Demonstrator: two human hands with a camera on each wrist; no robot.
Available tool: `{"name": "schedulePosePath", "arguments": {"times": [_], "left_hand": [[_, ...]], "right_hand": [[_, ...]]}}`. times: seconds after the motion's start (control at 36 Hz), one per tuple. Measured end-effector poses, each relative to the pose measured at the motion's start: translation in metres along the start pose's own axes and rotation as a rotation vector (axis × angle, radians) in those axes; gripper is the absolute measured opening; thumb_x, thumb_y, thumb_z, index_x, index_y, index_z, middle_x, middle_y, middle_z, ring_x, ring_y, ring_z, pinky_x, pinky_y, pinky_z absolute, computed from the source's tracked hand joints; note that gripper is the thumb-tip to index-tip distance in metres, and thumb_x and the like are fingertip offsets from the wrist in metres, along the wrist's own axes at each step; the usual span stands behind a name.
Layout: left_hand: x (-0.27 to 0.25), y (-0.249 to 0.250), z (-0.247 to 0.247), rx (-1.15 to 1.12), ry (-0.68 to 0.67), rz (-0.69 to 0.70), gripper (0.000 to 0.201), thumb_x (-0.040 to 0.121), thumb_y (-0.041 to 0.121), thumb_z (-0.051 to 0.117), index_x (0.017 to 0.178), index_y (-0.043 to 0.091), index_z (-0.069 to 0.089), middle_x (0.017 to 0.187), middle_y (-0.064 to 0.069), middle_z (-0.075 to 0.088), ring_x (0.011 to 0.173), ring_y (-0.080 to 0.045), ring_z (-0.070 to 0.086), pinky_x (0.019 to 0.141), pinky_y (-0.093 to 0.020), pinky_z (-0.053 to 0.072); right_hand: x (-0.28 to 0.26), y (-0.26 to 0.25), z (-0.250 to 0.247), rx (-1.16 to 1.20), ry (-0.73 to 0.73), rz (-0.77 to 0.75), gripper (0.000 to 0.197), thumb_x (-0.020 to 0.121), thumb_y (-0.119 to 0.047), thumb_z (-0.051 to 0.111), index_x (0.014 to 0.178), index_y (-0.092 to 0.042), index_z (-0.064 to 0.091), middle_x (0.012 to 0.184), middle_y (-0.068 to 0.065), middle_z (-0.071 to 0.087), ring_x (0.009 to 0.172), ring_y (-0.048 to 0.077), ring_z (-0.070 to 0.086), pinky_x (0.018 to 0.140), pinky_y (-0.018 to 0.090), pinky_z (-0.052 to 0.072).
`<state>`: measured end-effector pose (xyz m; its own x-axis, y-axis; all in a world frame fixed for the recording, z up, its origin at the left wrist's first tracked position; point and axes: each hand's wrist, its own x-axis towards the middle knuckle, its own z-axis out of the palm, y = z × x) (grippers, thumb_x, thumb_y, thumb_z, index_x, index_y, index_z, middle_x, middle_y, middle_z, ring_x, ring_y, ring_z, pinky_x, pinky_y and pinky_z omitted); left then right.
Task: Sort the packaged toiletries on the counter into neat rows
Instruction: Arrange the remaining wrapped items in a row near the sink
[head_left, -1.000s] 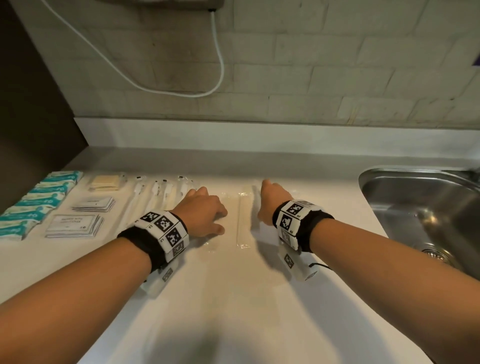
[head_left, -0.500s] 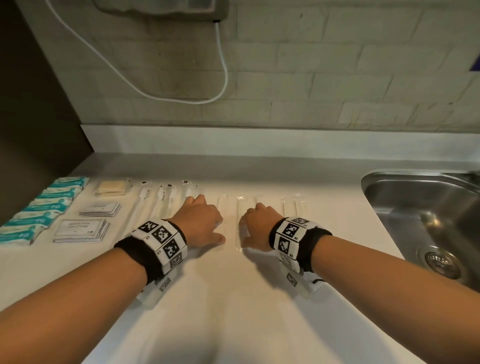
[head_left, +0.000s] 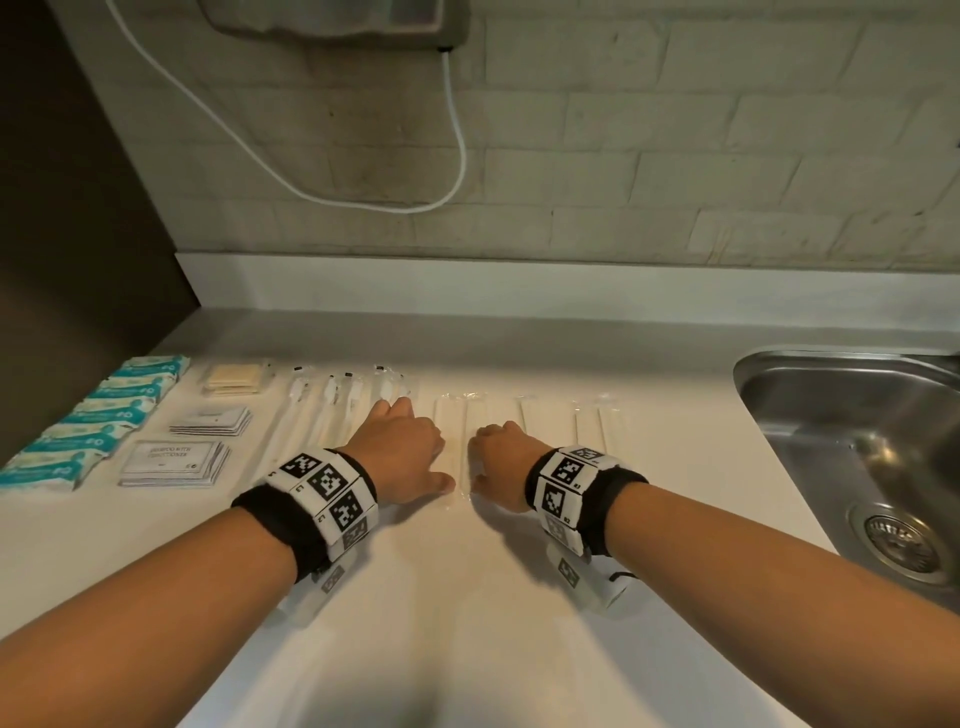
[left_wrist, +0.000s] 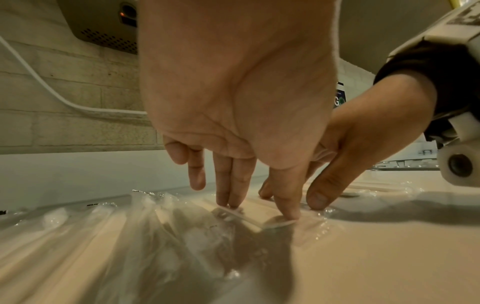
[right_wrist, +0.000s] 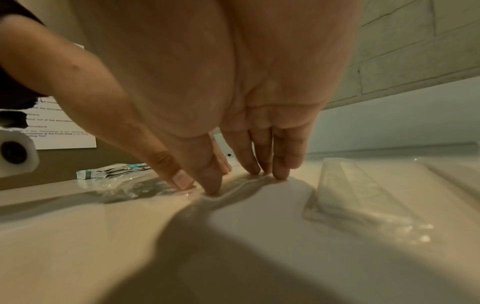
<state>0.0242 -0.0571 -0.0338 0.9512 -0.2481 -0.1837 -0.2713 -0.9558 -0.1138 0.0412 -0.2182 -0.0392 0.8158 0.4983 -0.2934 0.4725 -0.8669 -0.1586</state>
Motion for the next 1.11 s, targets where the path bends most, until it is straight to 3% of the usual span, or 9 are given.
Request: {"name": "schedulePosePath", "arguments": {"times": [0.33, 0.72, 0.81, 0.92, 1.03, 1.11], "left_hand": [[-0.001, -0.002, 0.0, 0.012, -0.01, 0.022, 0.044, 0.084, 0.066, 0.049, 0.085, 0.024, 0.061, 0.103, 0.01, 0.061, 0.104, -0.019, 0.039, 0.095, -0.04, 0.031], [-0.002, -0.003, -0.002, -0.028, -0.01, 0.017, 0.041, 0.083, 0.066, 0.051, 0.083, 0.026, 0.06, 0.101, 0.01, 0.061, 0.101, -0.018, 0.039, 0.093, -0.039, 0.03], [-0.002, -0.001, -0.004, -0.059, -0.006, 0.019, 0.043, 0.084, 0.066, 0.05, 0.092, 0.026, 0.062, 0.099, 0.008, 0.063, 0.1, -0.018, 0.039, 0.088, -0.038, 0.028], [0.0, 0.004, -0.01, -0.082, 0.043, 0.016, 0.043, 0.084, 0.065, 0.05, 0.101, 0.028, 0.064, 0.108, 0.008, 0.064, 0.102, -0.018, 0.04, 0.086, -0.038, 0.028], [0.007, 0.018, -0.018, -0.142, 0.084, 0.033, 0.055, 0.087, 0.062, 0.051, 0.132, 0.031, 0.055, 0.131, 0.01, 0.058, 0.116, -0.016, 0.039, 0.098, -0.039, 0.029], [0.014, 0.039, -0.026, -0.171, 0.118, 0.097, 0.055, 0.09, 0.059, 0.05, 0.137, 0.031, 0.051, 0.136, 0.009, 0.056, 0.121, -0.016, 0.038, 0.101, -0.039, 0.027]], "right_hand": [[-0.002, 0.0, 0.0, -0.005, -0.011, -0.004, 0.038, 0.095, -0.025, 0.049, 0.129, -0.008, 0.052, 0.134, 0.008, 0.047, 0.123, 0.027, 0.041, 0.097, 0.038, 0.043], [-0.005, -0.002, -0.004, 0.005, -0.031, 0.009, 0.036, 0.095, -0.025, 0.05, 0.127, -0.009, 0.054, 0.131, 0.008, 0.049, 0.122, 0.027, 0.042, 0.097, 0.038, 0.043], [-0.01, 0.0, -0.009, 0.055, -0.022, -0.006, 0.036, 0.094, -0.027, 0.051, 0.126, -0.011, 0.054, 0.129, 0.009, 0.05, 0.122, 0.028, 0.045, 0.098, 0.039, 0.044], [-0.019, 0.014, -0.02, 0.172, 0.069, 0.002, 0.053, 0.092, -0.033, 0.056, 0.142, -0.021, 0.042, 0.145, 0.006, 0.043, 0.127, 0.026, 0.047, 0.104, 0.04, 0.043], [-0.034, 0.039, -0.035, 0.124, 0.099, 0.091, 0.051, 0.093, -0.04, 0.054, 0.14, -0.025, 0.044, 0.14, 0.005, 0.049, 0.121, 0.023, 0.052, 0.101, 0.039, 0.046], [-0.052, 0.058, -0.045, 0.024, 0.045, 0.17, 0.051, 0.091, -0.037, 0.057, 0.139, -0.021, 0.047, 0.135, 0.005, 0.055, 0.123, 0.025, 0.052, 0.1, 0.037, 0.046]]}}
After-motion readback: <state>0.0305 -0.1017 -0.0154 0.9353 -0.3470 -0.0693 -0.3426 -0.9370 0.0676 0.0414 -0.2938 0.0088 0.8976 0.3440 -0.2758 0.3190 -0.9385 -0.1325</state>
